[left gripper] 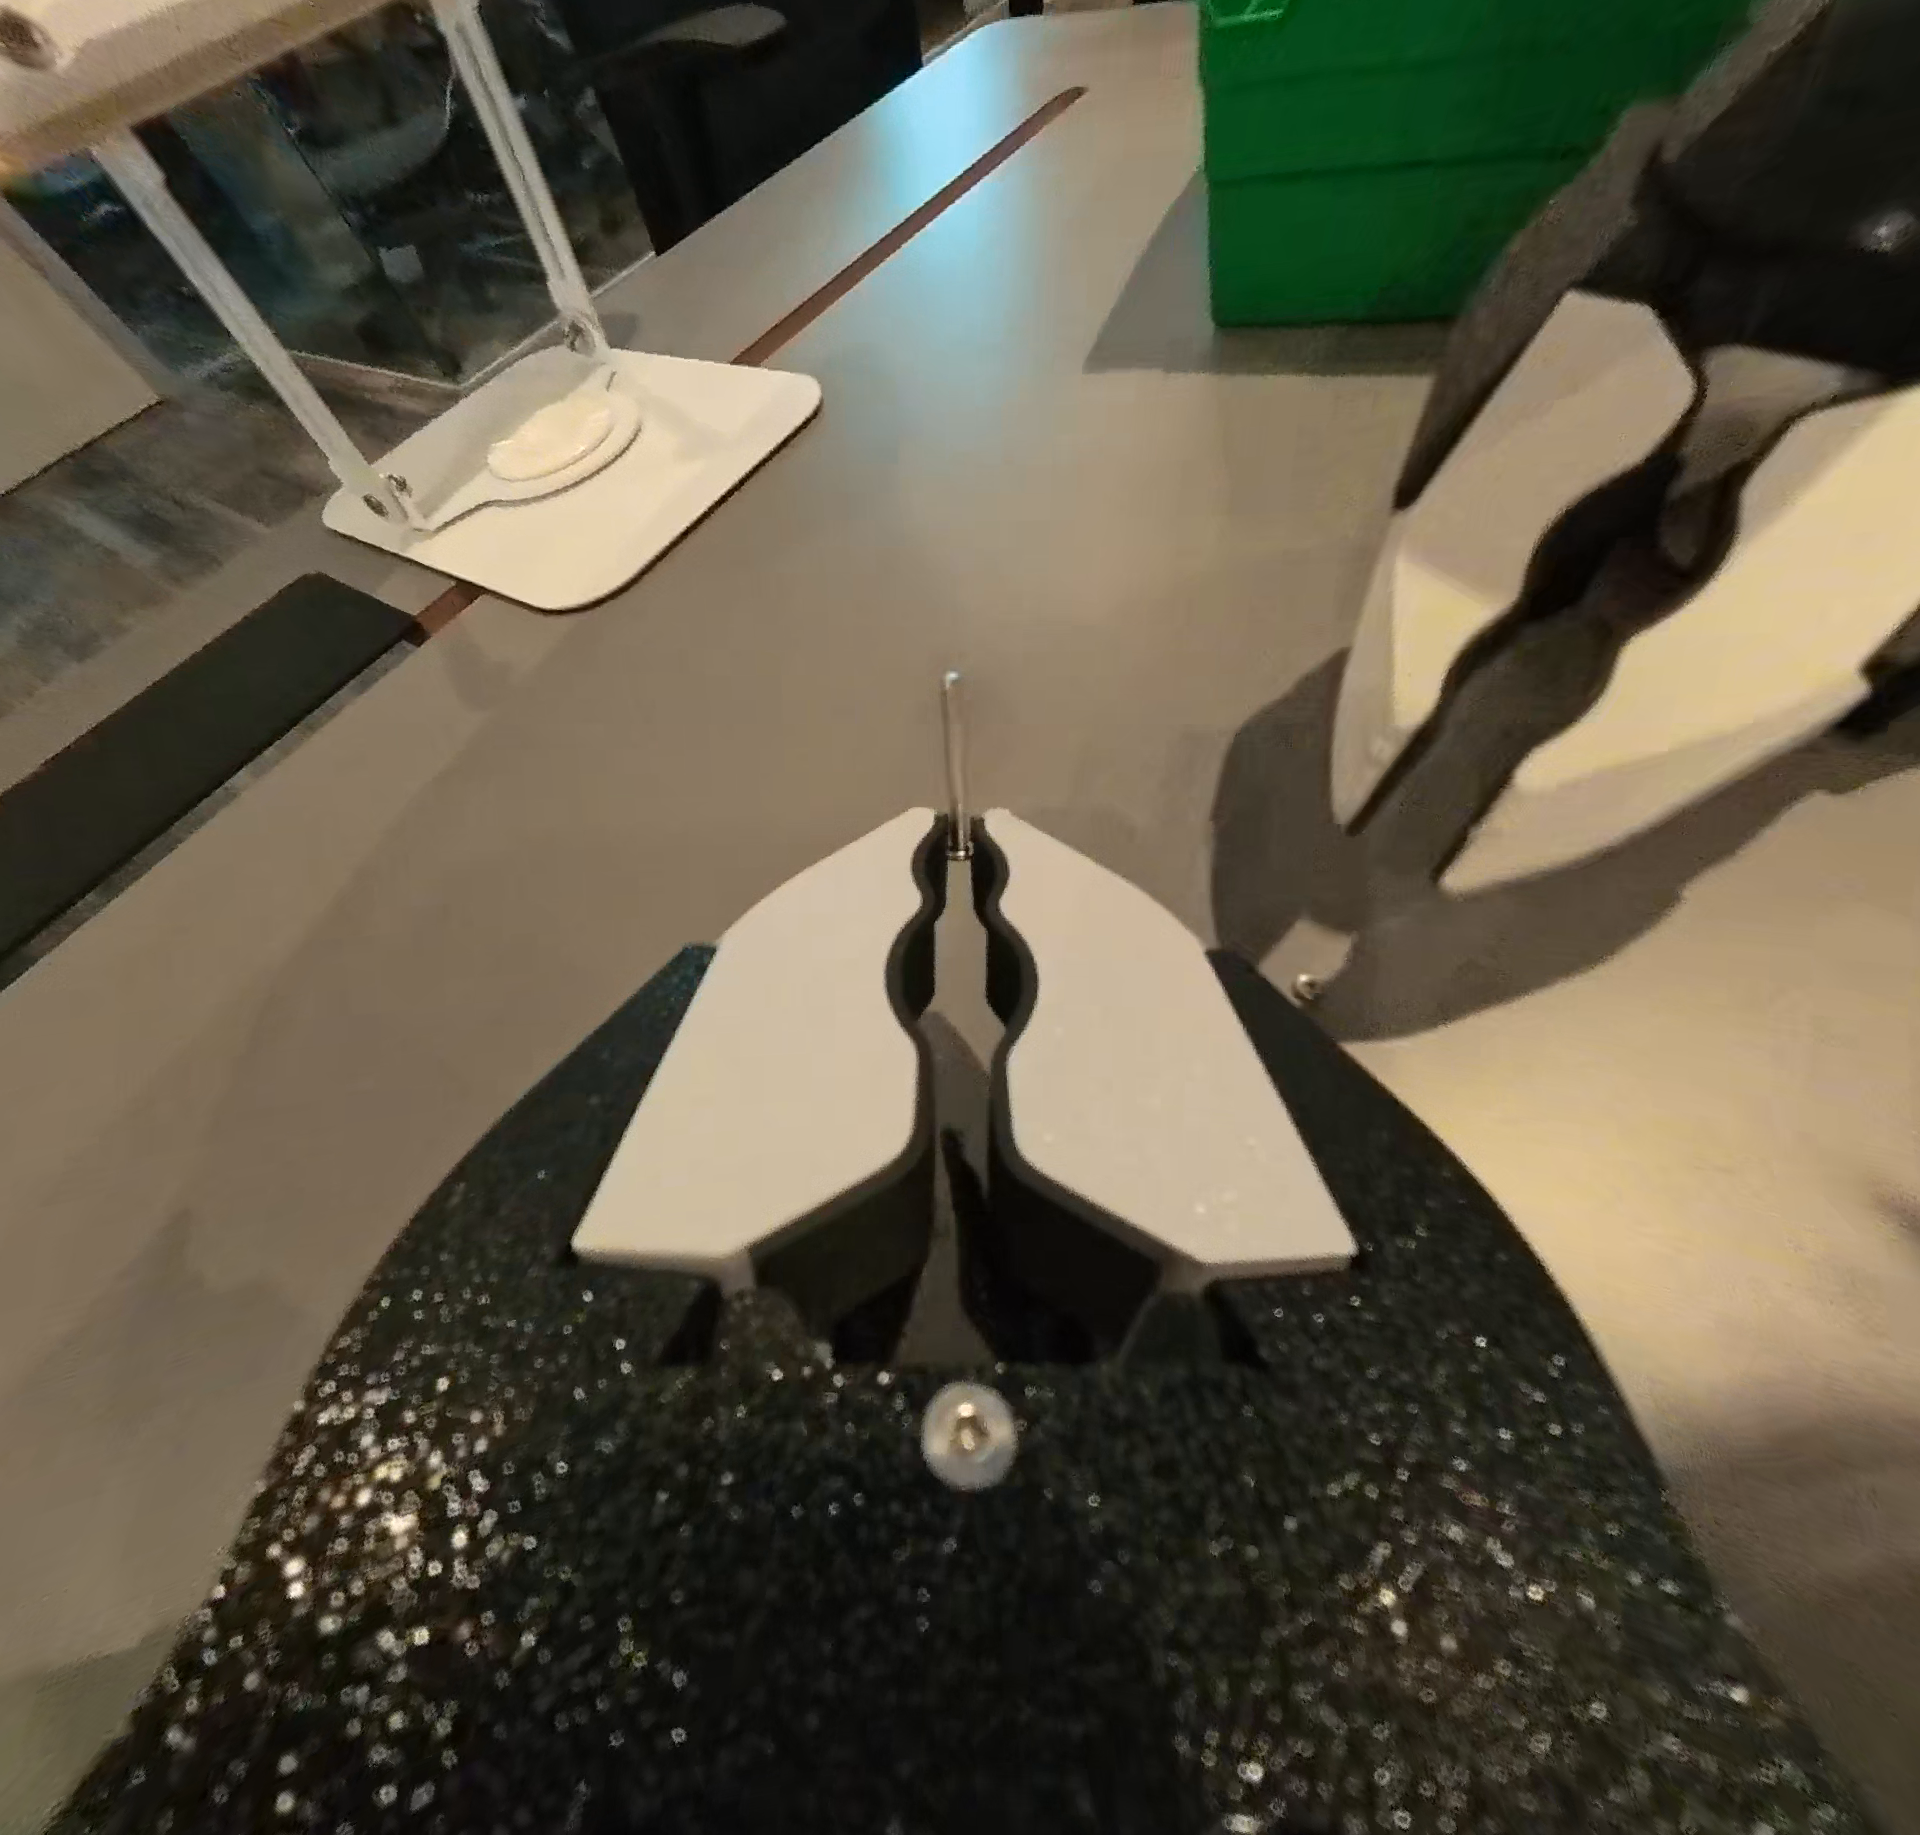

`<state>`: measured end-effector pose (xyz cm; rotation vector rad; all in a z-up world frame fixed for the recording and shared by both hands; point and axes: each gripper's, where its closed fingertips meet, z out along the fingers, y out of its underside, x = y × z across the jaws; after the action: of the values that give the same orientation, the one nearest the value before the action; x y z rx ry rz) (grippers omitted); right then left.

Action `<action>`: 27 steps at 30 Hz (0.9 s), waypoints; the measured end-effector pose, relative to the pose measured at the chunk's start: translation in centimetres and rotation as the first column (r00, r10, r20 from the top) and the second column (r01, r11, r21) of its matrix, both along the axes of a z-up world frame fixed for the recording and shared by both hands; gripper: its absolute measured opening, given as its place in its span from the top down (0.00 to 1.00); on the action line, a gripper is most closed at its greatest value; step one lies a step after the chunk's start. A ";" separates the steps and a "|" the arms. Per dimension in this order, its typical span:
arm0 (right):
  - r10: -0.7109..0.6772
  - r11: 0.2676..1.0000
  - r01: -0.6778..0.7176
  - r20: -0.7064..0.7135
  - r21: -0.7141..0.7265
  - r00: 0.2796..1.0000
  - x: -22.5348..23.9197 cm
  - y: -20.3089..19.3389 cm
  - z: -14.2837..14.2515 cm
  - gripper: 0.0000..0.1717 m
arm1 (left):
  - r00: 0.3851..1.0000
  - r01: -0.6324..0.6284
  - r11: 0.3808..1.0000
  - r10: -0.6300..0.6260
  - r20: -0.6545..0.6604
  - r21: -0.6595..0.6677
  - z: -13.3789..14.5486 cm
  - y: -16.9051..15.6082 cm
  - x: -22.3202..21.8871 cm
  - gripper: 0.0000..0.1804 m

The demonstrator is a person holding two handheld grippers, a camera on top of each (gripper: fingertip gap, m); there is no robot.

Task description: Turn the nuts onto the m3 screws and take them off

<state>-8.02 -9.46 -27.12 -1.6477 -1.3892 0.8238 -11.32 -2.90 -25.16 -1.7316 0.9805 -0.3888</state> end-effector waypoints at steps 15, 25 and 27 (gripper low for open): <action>-0.065 0.998 0.066 0.251 0.005 0.966 -0.7 0.4 -3.8 0.93 | 0.997 0.064 0.997 -0.062 -0.041 0.051 -0.9 -0.7 0.8 0.98; -0.067 0.997 0.058 0.262 0.044 0.963 -1.2 0.3 -3.9 0.96 | 0.997 0.075 0.996 -0.074 -0.022 0.044 -0.8 -0.9 0.8 0.98; -0.073 0.997 0.062 0.263 0.050 0.962 -1.2 0.3 -3.9 0.96 | 0.997 0.078 0.996 -0.077 -0.022 0.044 -0.8 -1.0 0.8 0.98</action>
<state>-9.26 -9.19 -31.01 -1.8123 -1.5109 0.5455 -10.49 -3.93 -25.94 -1.6635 1.0660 -0.3970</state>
